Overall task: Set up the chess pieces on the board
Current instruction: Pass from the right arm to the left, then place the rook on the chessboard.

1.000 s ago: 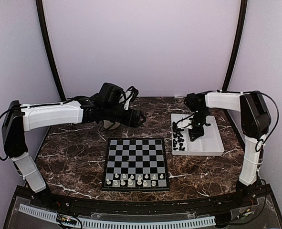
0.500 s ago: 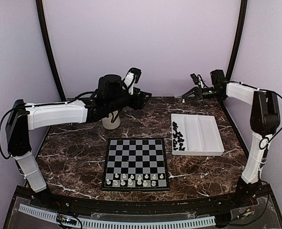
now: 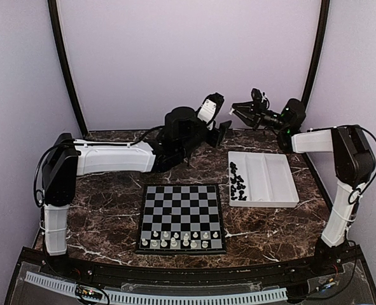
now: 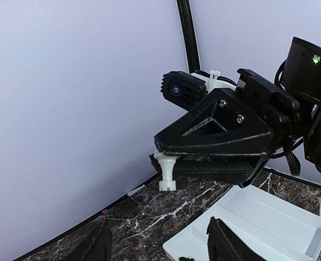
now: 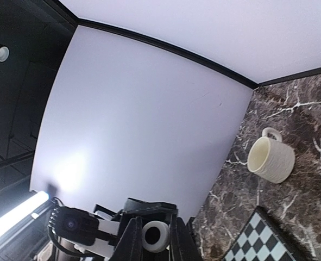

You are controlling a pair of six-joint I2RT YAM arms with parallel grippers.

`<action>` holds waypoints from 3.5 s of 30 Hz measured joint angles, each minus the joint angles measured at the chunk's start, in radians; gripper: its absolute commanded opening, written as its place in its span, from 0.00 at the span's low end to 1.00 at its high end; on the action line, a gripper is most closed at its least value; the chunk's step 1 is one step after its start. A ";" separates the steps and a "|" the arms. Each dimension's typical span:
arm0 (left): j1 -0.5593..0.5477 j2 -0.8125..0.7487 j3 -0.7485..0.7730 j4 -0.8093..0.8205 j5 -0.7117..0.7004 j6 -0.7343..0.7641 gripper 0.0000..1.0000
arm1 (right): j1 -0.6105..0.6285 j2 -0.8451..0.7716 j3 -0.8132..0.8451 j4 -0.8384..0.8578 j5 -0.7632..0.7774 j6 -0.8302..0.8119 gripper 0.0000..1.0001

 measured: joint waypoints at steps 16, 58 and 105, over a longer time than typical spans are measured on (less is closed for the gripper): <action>-0.008 0.051 0.069 0.042 -0.007 0.026 0.51 | 0.039 -0.036 -0.051 0.069 0.037 0.122 0.03; -0.008 0.102 0.148 -0.016 0.083 -0.008 0.27 | 0.048 -0.053 -0.067 0.098 0.036 0.121 0.03; 0.153 -0.004 0.447 -1.292 0.446 -0.328 0.00 | -0.203 -0.183 0.141 -1.015 -0.018 -1.034 0.45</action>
